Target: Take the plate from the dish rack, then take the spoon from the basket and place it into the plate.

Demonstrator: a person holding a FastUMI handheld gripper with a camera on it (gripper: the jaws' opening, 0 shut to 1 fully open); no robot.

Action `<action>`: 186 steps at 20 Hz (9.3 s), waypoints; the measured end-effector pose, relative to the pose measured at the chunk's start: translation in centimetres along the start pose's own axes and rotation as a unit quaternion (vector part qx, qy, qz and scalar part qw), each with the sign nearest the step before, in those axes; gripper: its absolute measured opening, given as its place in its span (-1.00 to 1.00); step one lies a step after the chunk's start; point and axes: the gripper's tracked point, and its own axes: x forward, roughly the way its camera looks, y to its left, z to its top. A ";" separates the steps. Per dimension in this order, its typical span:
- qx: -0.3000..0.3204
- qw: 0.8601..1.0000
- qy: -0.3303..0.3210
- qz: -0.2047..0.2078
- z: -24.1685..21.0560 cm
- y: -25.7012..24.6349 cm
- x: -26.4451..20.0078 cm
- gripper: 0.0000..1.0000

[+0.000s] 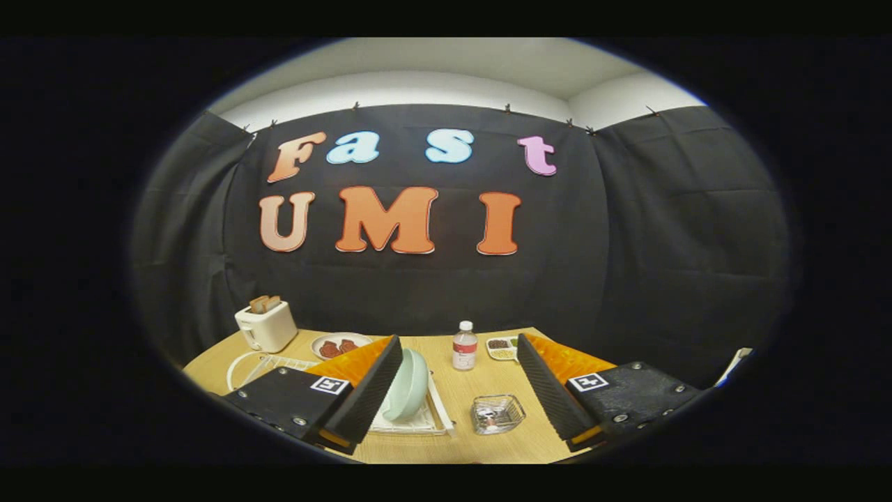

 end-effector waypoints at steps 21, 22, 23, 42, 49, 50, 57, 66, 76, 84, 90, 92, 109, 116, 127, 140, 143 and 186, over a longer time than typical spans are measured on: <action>0.003 0.995 0.096 0.039 -5.8 3.0 5.7 0.96; 0.001 0.994 0.103 0.044 -6.3 3.4 6.2 0.97; 0.003 0.993 0.108 0.050 -6.6 3.8 6.6 0.97; 0.000 0.963 0.259 0.075 -16.0 7.9 11.4 0.13; -0.013 0.952 0.305 0.023 -17.1 7.6 10.8 -0.45; -0.019 0.953 0.303 0.016 -16.9 7.6 10.7 -0.47; -0.048 0.958 0.280 -0.033 -15.0 6.8 11.0 -0.60; -0.057 0.970 0.228 -0.065 -9.9 7.1 10.3 -0.60; 0.035 0.969 0.240 -0.042 -8.4 6.9 3.3 -0.60; 0.082 0.957 0.279 -0.020 -10.4 6.2 -3.8 -0.60; 0.135 0.940 0.312 -0.017 -13.1 5.4 -8.0 -0.60; 0.151 0.935 0.321 -0.015 -14.0 5.1 -9.3 -0.60; 0.240 0.878 0.415 0.000 -23.5 5.3 -13.9 -0.60; 0.247 0.862 0.442 0.004 -26.9 6.9 -13.8 -0.59; 0.261 0.835 0.484 0.017 -30.0 8.5 -14.7 -0.32; 0.215 0.892 0.395 -0.039 -25.5 0.3 -10.9 0.59; 0.188 0.910 0.365 -0.049 -24.0 -1.7 -9.4 0.75; -0.032 0.977 0.210 -0.028 -15.2 -5.6 1.9 -0.88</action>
